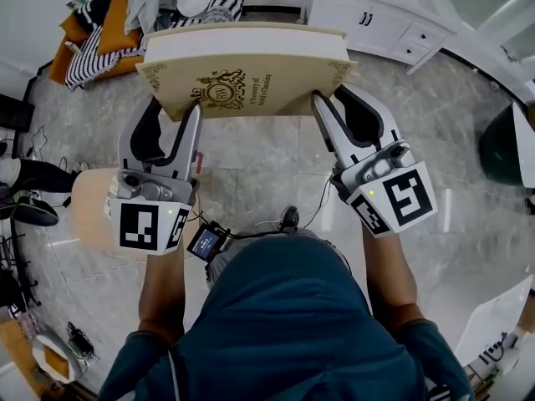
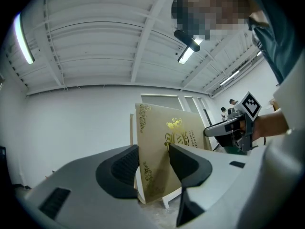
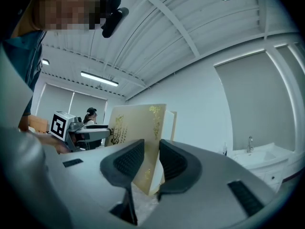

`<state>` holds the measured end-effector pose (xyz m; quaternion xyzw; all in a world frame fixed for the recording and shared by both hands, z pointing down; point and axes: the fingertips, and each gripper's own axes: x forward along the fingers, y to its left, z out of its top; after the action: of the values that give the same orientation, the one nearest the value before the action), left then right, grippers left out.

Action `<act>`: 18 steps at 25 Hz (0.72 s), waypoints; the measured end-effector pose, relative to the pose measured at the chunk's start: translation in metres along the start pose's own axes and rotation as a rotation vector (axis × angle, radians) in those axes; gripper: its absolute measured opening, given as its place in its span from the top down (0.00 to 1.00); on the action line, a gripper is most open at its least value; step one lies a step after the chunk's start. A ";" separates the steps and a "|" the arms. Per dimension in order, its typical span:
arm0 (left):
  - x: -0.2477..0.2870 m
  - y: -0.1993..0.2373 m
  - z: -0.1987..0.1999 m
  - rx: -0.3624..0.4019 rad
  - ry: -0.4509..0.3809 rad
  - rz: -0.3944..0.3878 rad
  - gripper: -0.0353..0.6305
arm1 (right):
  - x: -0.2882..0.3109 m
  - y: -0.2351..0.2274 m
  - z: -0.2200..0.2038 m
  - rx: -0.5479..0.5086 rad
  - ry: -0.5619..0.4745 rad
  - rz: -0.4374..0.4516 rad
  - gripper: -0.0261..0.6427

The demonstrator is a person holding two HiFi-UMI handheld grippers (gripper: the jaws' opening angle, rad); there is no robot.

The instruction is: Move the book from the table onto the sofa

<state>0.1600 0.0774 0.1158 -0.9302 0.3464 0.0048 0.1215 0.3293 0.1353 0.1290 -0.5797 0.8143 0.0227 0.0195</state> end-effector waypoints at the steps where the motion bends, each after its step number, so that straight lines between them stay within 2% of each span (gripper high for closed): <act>1: 0.006 0.006 0.000 0.002 0.004 0.005 0.67 | 0.008 -0.005 0.001 0.000 0.001 0.007 0.80; 8: 0.010 0.014 -0.020 0.015 0.021 0.064 0.67 | 0.031 -0.012 -0.019 0.004 0.001 0.058 0.80; 11: 0.012 0.018 -0.038 -0.004 0.023 0.084 0.67 | 0.041 -0.013 -0.031 -0.006 0.012 0.080 0.80; 16: 0.014 0.026 -0.061 -0.023 -0.001 0.066 0.67 | 0.051 -0.009 -0.046 -0.028 0.014 0.065 0.80; 18: 0.024 0.044 -0.064 -0.023 -0.008 0.055 0.67 | 0.070 -0.010 -0.046 -0.028 0.016 0.052 0.80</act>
<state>0.1447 0.0152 0.1663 -0.9216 0.3712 0.0156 0.1120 0.3157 0.0636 0.1710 -0.5587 0.8288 0.0299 0.0042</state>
